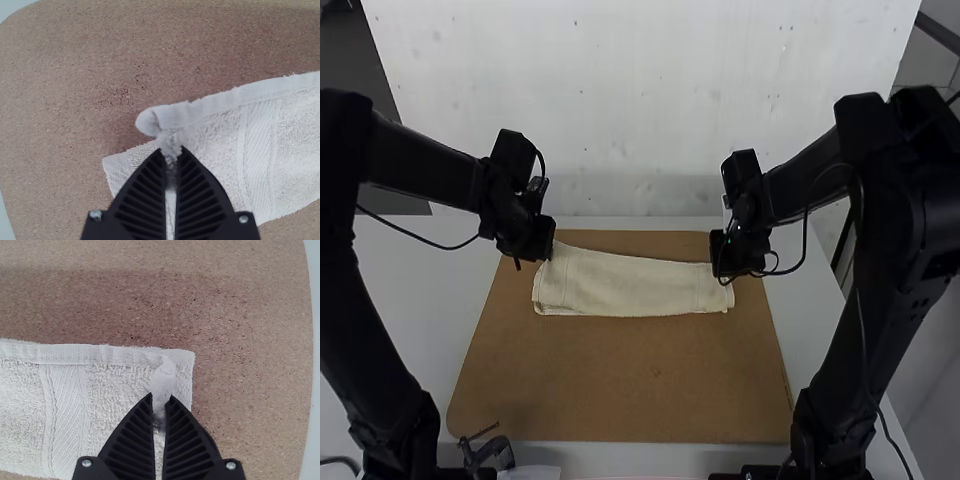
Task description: Fold the towel.
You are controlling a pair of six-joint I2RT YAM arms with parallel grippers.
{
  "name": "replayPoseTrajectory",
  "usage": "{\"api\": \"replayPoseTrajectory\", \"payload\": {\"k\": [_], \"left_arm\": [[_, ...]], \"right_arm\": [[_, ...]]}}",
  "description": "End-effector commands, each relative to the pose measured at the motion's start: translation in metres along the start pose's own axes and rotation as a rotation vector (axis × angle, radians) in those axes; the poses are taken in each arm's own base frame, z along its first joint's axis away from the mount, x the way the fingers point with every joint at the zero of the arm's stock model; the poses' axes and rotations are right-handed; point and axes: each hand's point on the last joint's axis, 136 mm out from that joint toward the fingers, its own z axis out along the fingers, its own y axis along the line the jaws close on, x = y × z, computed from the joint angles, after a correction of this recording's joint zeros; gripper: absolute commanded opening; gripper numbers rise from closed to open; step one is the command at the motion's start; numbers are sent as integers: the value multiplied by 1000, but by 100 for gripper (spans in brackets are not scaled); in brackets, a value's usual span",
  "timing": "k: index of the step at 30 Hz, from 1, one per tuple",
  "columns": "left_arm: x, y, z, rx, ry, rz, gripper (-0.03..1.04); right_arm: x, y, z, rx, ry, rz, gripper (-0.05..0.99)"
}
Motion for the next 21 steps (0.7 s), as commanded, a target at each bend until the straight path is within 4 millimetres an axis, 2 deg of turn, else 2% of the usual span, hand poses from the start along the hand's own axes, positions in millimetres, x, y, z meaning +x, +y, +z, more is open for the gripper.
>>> {"api": "replayPoseTrajectory", "payload": {"k": [1, 9, 16, 17, 18, 19, 20, 21], "left_arm": [[-12, -1, 0, -11, -22, 15, 2], [-9, -1, 3, -9, -11, 15, 2], [-6, -4, 4, -4, -3, 20, 2], [-7, -3, 4, -6, -6, 18, 7], [-8, -2, 4, -5, -8, 14, 18], [-9, 0, 4, -4, -9, 10, 34], [-11, 2, 3, -6, -14, 8, 56], [-13, 3, 1, -8, -20, 8, 77]], "right_arm": [[-18, -8, -1, 25, -41, 25, 2], [-31, -8, 4, 26, -47, 34, 2], [-26, -5, 8, 24, -37, 43, 2], [-27, -6, 9, 23, -41, 49, 8], [-28, -7, 8, 24, -49, 58, 23], [-30, -10, 7, 24, -53, 70, 40], [-32, -12, 6, 23, -61, 80, 59], [-35, -15, 3, 21, -71, 94, 70]]}}
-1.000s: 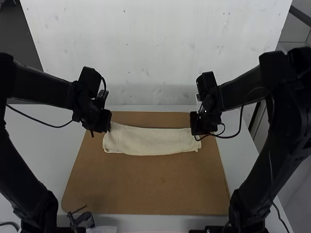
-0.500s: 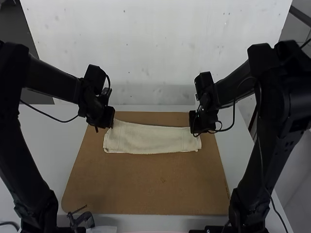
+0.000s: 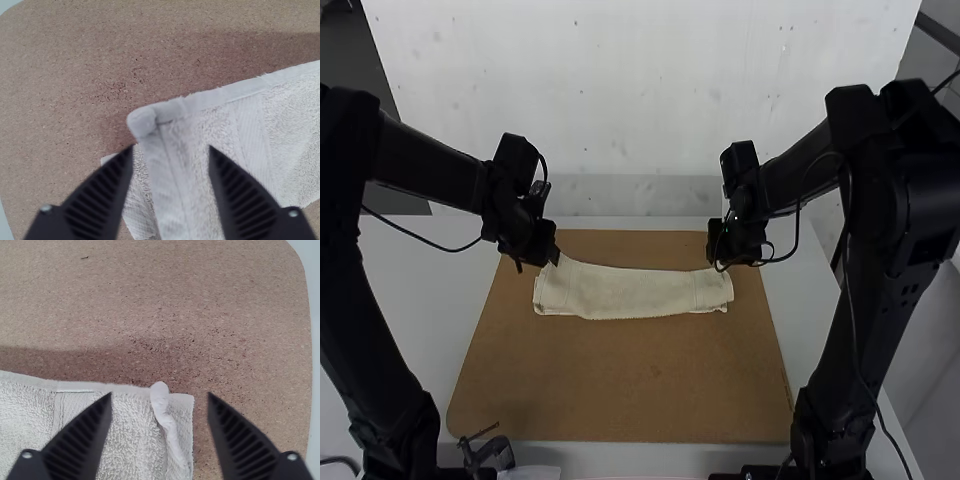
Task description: Fold the towel.
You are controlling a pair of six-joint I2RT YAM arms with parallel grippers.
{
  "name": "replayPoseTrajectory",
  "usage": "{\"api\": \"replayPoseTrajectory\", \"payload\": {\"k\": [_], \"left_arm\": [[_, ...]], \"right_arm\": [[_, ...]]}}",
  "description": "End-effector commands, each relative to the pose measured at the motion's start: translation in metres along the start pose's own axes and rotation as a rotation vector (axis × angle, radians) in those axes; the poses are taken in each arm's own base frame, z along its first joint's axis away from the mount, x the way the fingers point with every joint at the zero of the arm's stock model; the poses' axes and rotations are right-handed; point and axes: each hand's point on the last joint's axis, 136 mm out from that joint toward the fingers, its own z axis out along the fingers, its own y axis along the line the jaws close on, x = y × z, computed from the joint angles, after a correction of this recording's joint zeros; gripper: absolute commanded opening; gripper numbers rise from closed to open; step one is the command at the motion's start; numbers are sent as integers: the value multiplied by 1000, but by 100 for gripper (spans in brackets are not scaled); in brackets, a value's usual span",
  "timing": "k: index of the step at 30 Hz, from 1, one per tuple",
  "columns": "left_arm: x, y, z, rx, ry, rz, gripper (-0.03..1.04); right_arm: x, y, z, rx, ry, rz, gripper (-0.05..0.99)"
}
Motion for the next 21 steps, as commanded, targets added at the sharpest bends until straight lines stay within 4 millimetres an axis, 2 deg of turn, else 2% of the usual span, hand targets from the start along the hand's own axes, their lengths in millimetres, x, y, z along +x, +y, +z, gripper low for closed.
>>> {"api": "replayPoseTrajectory", "payload": {"k": [1, 2, 7, 11, 14, 16, 21], "left_arm": [[-20, 7, -6, -10, -43, -3, 90], [-23, 10, -9, -15, -52, -10, 94], [-41, 30, -34, -18, -139, -63, 95], [-59, 46, -64, -40, -232, -92, 94], [-70, 54, -85, -57, -297, -103, 94], [-72, 56, -91, -55, -314, -107, 94], [-70, 55, -92, -52, -313, -109, 94]], "right_arm": [[-15, -14, -6, 17, -40, 71, 76], [-17, -16, -8, 17, -48, 81, 79], [-22, -17, -17, -10, -66, 120, 80], [-11, -18, -19, -8, -31, 139, 81], [6, -7, -17, -66, 42, 160, 83], [14, -7, -14, -63, 71, 170, 83], [29, -3, 1, -58, 127, 171, 82]]}}
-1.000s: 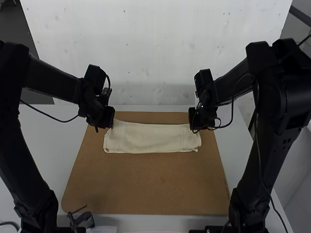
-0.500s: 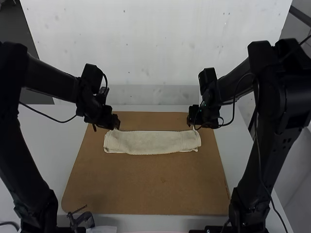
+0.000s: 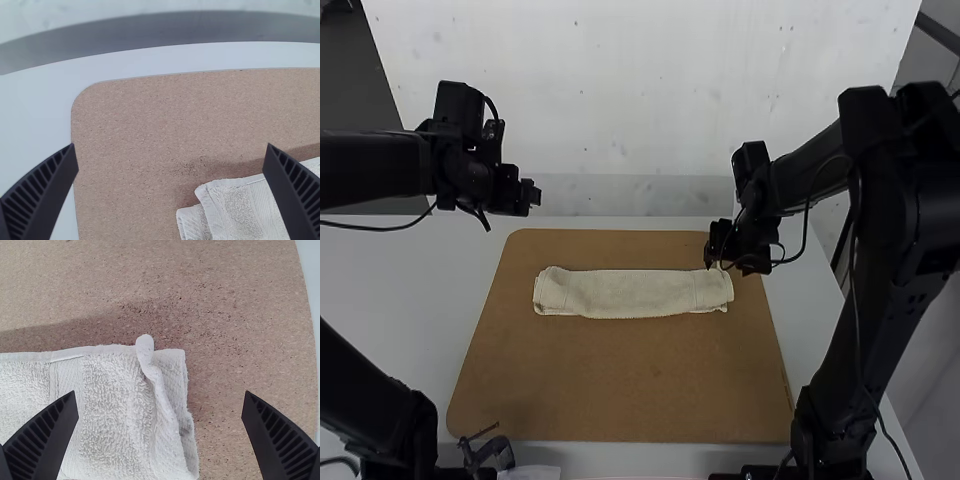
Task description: Fold the towel.
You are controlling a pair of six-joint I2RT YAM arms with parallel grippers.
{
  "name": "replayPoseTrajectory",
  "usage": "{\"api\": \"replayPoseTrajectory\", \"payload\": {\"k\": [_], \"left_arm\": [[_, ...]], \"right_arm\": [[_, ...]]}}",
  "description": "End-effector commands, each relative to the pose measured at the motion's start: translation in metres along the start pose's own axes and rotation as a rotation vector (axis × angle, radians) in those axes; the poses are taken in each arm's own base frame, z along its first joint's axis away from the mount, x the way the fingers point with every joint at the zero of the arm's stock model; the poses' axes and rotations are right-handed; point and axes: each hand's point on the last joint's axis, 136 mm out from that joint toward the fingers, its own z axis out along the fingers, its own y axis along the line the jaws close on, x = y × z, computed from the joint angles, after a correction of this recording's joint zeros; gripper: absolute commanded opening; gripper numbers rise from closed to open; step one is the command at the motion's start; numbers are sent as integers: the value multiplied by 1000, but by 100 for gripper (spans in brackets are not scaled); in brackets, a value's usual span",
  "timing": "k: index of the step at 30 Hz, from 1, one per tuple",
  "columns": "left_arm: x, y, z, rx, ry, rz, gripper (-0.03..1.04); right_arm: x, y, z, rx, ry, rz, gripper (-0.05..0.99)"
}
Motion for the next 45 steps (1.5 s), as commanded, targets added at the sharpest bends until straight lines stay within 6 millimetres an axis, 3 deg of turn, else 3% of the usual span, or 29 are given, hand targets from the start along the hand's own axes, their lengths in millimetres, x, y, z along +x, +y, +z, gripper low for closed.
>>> {"api": "replayPoseTrajectory", "payload": {"k": [1, 6, 10, 11, 14, 19, 24, 31, 45], "left_arm": [[-15, -2, -7, 20, -42, 8, 94], [-10, 1, -8, 13, -37, 0, 94], [-10, 4, -9, 9, -47, -3, 94], [-10, 4, -9, 9, -46, -4, 94], [-8, 6, -9, 6, -44, -8, 94], [-7, 9, -9, 13, -43, -17, 94], [-6, 9, -7, 13, -45, -18, 94], [-6, 11, -7, 9, -48, -20, 98], [-4, 4, -4, 18, -50, -9, 98]], "right_arm": [[12, 3, 14, -9, 51, 22, 82], [37, 8, 37, 28, 143, -8, 81], [48, 14, 43, 34, 180, -32, 79], [50, 15, 44, 39, 184, -38, 63], [49, 17, 44, 54, 174, -43, 3], [44, 16, 41, 54, 163, -33, 2], [24, -3, 33, 66, 121, 6, 2], [-8, -63, 15, 118, 62, 92, 2], [-33, -181, -7, 208, 19, 243, 2]]}}
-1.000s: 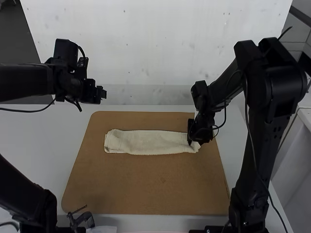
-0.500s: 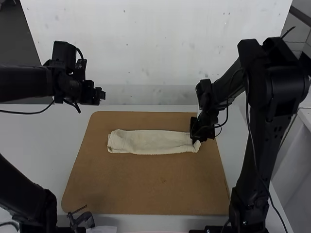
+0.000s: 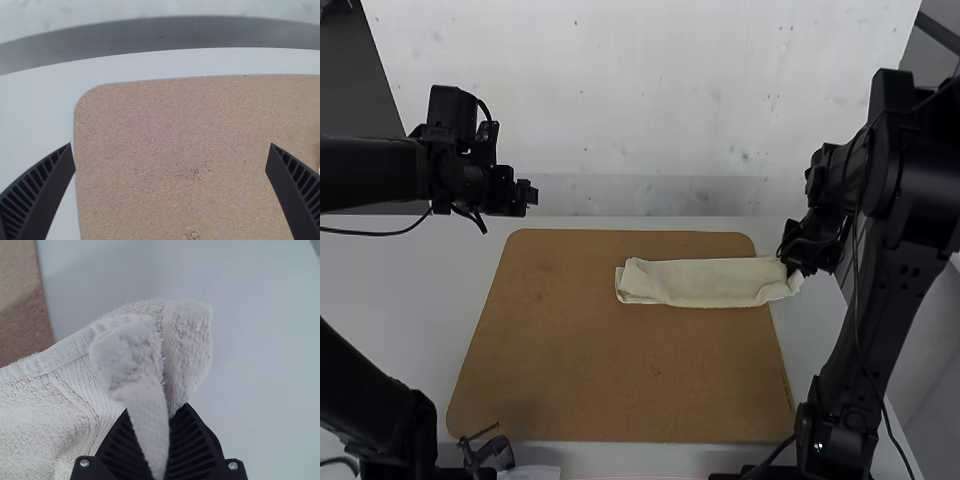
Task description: Fold the towel.
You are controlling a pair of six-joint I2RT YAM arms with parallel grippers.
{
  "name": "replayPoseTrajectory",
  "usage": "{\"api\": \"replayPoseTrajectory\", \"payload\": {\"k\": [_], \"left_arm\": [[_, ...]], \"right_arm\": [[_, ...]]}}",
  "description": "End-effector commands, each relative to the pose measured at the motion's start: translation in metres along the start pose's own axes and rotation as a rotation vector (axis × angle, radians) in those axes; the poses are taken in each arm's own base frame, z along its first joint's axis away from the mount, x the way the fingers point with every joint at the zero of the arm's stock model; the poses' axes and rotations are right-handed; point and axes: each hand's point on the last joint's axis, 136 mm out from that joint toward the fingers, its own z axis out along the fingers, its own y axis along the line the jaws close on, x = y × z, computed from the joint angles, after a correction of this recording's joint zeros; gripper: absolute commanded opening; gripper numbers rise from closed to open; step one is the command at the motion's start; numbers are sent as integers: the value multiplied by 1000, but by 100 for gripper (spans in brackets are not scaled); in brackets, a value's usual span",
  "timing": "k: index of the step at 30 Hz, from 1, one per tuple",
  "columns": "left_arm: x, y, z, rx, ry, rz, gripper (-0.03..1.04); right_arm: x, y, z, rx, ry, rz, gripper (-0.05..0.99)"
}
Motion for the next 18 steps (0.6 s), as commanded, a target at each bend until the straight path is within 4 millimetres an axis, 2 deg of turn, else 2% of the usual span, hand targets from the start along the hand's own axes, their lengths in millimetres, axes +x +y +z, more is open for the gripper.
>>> {"api": "replayPoseTrajectory", "payload": {"k": [1, 6, 9, 12, 18], "left_arm": [[-4, -4, -5, 12, -26, 15, 98], [-2, -3, -4, 9, -24, 12, 98], [-1, -3, -3, 8, -28, 13, 98], [0, -3, -2, 8, -27, 13, 98], [1, -4, -2, 19, -25, 12, 98]], "right_arm": [[-29, -26, -9, 25, -47, 9, 2], [-43, -44, -15, 45, -43, 38, 2], [-45, -38, -21, 40, -32, 29, 2], [-42, -12, -31, 16, -28, -22, 2], [-24, 65, -46, -17, -57, -153, 2]]}}
